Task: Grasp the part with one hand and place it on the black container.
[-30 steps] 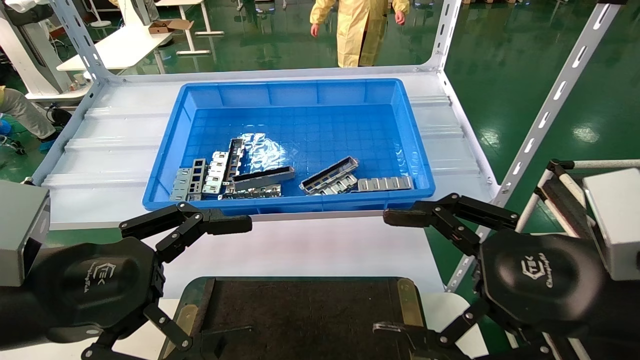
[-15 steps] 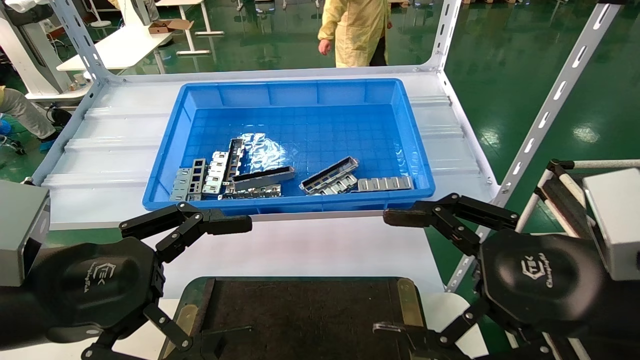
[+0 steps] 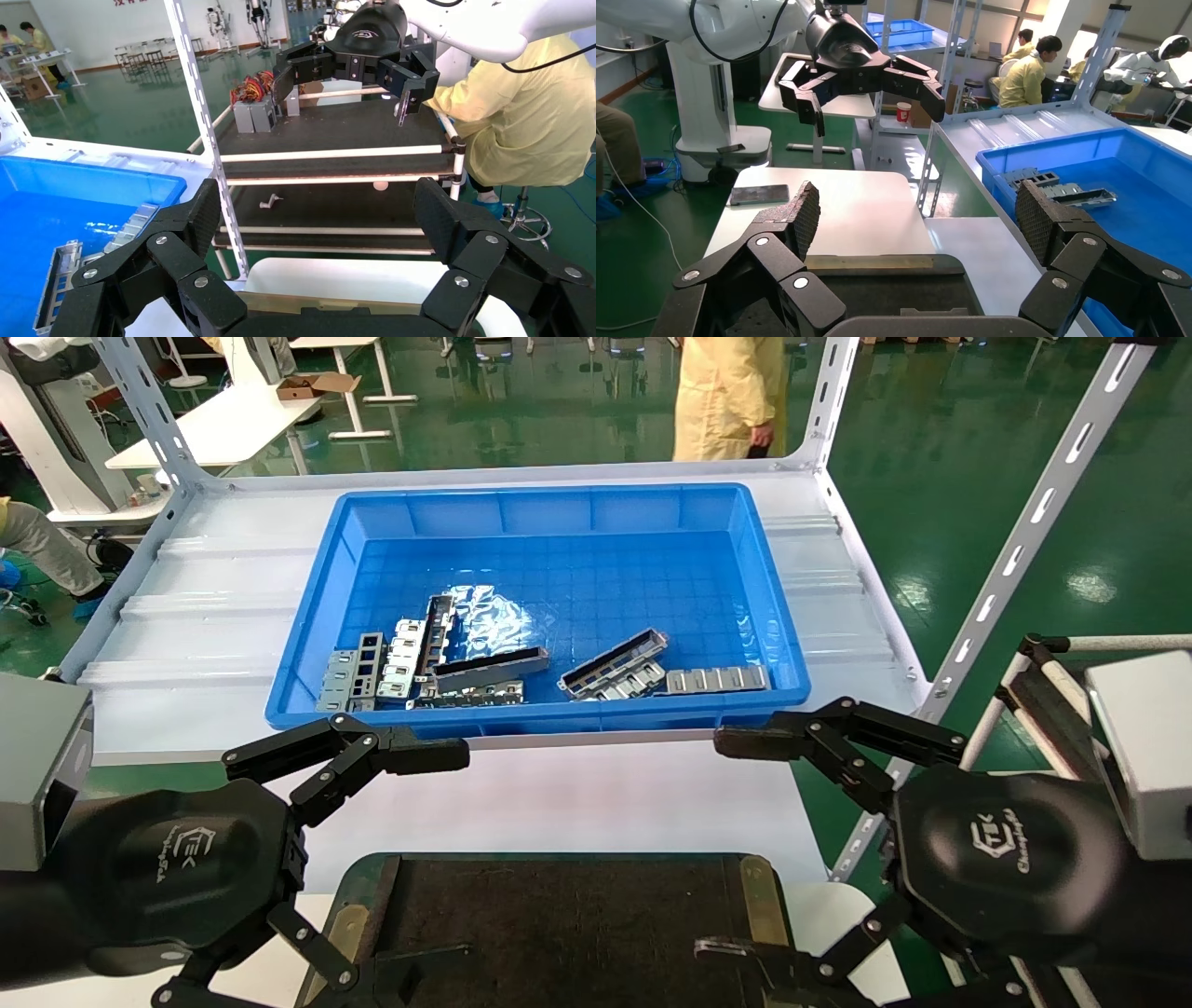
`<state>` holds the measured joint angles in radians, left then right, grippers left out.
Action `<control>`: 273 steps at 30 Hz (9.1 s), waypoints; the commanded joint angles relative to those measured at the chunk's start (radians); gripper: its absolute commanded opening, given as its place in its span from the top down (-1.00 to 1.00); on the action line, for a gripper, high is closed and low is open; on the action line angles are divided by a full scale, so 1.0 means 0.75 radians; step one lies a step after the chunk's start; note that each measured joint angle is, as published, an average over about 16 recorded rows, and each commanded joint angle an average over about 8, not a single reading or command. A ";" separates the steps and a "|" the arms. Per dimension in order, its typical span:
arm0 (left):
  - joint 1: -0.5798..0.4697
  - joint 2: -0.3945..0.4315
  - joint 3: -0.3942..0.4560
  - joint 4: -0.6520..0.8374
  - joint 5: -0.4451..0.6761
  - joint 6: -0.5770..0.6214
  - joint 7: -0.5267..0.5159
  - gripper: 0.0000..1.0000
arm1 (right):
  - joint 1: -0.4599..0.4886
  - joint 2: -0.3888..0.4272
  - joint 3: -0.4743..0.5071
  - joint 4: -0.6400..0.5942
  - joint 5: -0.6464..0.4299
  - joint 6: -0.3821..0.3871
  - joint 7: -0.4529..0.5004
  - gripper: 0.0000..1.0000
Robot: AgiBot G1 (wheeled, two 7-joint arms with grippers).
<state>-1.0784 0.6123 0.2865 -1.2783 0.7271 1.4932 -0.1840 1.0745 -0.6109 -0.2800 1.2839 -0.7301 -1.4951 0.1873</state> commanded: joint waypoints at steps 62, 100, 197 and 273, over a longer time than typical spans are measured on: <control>-0.531 0.513 0.186 0.973 0.459 -0.221 0.431 -1.00 | 0.002 0.001 -0.004 -0.001 0.003 0.001 -0.002 -1.00; -0.769 0.824 0.240 1.685 0.598 -0.739 0.743 -1.00 | 0.002 0.003 -0.008 -0.001 0.005 0.002 -0.004 -1.00; -0.784 0.785 0.228 1.668 0.580 -0.611 0.708 1.00 | 0.004 0.006 -0.016 -0.001 0.011 0.006 -0.008 1.00; 0.857 1.002 0.125 0.278 0.086 -1.482 0.377 1.00 | 0.005 0.009 -0.022 -0.001 0.015 0.009 -0.011 1.00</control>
<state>-0.4441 1.3616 0.3915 -1.0647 0.7831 0.3787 0.0957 1.0786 -0.6045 -0.2965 1.2828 -0.7191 -1.4886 0.1788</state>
